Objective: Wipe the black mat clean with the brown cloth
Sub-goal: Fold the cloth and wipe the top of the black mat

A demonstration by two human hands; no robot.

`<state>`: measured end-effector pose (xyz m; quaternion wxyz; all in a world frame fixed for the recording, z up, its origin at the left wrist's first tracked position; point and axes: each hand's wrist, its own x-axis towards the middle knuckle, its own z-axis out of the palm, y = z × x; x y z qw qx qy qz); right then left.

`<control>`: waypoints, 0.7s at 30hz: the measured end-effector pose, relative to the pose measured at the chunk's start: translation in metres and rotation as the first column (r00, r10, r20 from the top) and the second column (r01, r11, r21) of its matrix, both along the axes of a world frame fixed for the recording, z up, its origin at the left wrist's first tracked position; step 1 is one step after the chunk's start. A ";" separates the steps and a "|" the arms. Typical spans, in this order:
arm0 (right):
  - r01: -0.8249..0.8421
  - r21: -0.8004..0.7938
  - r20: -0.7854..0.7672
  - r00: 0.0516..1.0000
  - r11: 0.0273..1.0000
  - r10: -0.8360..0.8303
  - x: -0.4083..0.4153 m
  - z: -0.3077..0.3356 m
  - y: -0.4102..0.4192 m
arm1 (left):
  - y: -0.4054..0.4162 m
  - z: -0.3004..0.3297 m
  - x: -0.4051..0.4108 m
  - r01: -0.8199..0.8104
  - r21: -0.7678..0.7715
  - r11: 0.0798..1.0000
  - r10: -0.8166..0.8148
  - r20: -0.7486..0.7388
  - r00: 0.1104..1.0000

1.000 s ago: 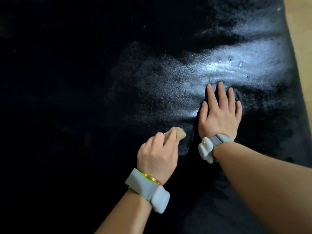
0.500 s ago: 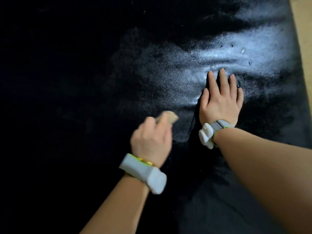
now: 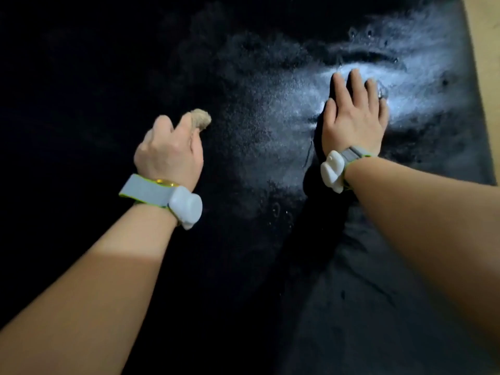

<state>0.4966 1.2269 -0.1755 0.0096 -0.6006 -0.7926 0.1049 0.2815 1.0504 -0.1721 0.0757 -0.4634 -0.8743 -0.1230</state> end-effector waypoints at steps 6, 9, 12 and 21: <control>-0.128 0.096 -0.142 0.980 0.987 0.141 0.033 0.017 -0.061 | 0.000 -0.001 -0.001 -0.013 0.028 1.000 0.012 0.019 1.000; -0.055 0.055 -0.084 0.995 0.997 0.060 0.061 0.008 -0.128 | 0.002 0.000 0.002 -0.010 0.005 1.000 0.010 0.008 1.000; -0.006 0.000 0.032 0.999 1.000 0.006 0.069 -0.005 -0.151 | 0.002 0.007 0.002 -0.030 -0.016 0.999 0.031 0.047 0.998; 0.002 0.029 0.050 0.999 1.000 -0.003 0.068 -0.009 -0.150 | -0.031 0.007 0.172 0.376 0.032 0.926 -0.376 0.154 0.914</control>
